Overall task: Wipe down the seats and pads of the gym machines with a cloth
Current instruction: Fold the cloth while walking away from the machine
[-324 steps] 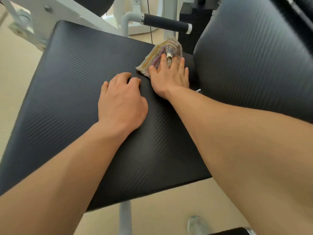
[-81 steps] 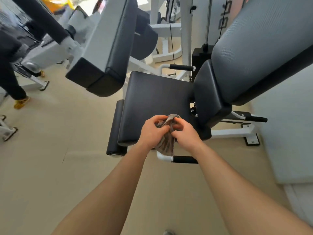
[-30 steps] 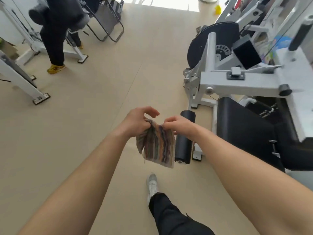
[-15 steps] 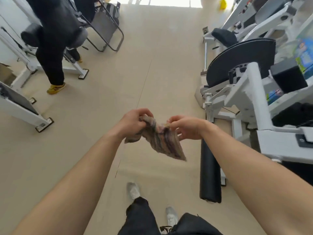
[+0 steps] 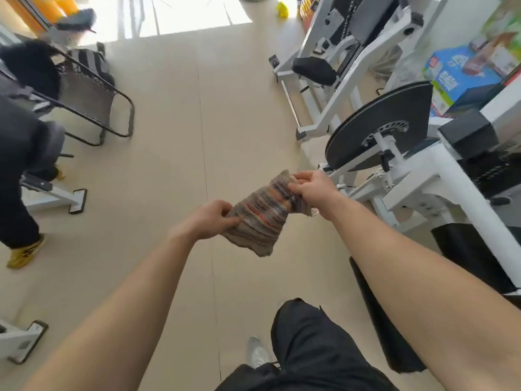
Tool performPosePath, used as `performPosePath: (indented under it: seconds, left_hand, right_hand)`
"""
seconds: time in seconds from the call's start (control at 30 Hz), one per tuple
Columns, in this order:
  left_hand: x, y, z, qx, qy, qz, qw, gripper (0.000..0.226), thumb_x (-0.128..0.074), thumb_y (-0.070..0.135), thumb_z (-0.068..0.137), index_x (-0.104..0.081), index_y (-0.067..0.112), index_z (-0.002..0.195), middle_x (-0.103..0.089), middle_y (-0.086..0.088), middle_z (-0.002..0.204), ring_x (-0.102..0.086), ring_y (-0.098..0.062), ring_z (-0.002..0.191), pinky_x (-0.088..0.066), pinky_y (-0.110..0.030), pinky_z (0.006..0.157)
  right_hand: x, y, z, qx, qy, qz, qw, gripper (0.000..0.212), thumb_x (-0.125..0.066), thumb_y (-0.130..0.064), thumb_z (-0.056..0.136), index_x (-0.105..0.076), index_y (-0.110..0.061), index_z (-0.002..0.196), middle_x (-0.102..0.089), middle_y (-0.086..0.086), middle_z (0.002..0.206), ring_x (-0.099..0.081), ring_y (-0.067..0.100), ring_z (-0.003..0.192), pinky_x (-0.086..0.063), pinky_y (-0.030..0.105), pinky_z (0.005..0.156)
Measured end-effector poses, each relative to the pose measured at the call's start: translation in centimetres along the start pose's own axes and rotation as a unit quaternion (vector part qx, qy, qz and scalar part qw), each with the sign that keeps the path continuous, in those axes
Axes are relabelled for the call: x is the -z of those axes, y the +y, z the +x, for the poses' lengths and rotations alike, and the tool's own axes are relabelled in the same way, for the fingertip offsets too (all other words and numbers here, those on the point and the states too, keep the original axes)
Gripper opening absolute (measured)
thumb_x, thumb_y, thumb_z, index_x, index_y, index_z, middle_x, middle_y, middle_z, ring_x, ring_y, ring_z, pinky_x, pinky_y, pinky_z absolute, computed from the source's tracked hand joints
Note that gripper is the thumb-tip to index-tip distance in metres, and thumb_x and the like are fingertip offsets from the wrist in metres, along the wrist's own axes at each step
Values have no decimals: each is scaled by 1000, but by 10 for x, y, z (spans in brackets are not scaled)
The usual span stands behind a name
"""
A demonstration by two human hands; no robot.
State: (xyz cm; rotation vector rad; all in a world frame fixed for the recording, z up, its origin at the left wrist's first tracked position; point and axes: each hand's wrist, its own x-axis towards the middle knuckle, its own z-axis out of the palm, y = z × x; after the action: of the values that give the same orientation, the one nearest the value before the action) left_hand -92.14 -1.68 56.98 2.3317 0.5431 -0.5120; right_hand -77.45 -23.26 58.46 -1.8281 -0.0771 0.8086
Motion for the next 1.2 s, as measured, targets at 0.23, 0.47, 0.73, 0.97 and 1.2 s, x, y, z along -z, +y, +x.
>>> performPosePath:
  seconds: [0.23,0.47,0.73,0.97,1.2]
  left_hand:
    - [58,-7,136,72,62,-277,956,21,-63,31,95,-70,15,84,-61,3,68,-53,-14,59,-44,-26,53]
    - [113,84,272,138,-10,-511,848,8,-57,11,97,-62,6,99,-67,-10,71,-64,-19,54,-51,-21,44]
    - [185,109,400,110,-71,-369,920,23,-68,40,85,-66,19,94,-71,-4,80,-66,-18,61,-54,-27,57]
    - [268,135,501,-134,-279,-166,936,6,-65,22,70,-64,21,76,-59,-2,71,-54,-17,68,-40,-25,61]
    - [334,179,596,-123,-472,-247,838,35,-49,18,79,-63,7,109,-65,-18,97,-63,-31,85,-53,-36,71]
  right_hand:
    - [5,-42,124,3,153,-6,988,21,-54,-17,91,-70,-19,104,-66,-5,93,-60,21,99,-50,35,85]
    - [-33,-91,230,101,133,-108,980,10,-60,-22,90,-64,-29,94,-74,-9,90,-71,10,81,-59,34,76]
    - [-29,-149,325,97,94,-157,978,26,-56,-24,76,-76,-32,92,-72,-10,107,-66,11,99,-53,37,91]
    - [16,-193,410,-14,169,45,985,57,-63,-13,67,-50,-30,120,-48,2,131,-47,18,123,-46,31,95]
    - [17,-202,459,-23,-38,212,976,50,-65,-3,71,-64,-6,121,-73,0,109,-66,10,108,-48,23,94]
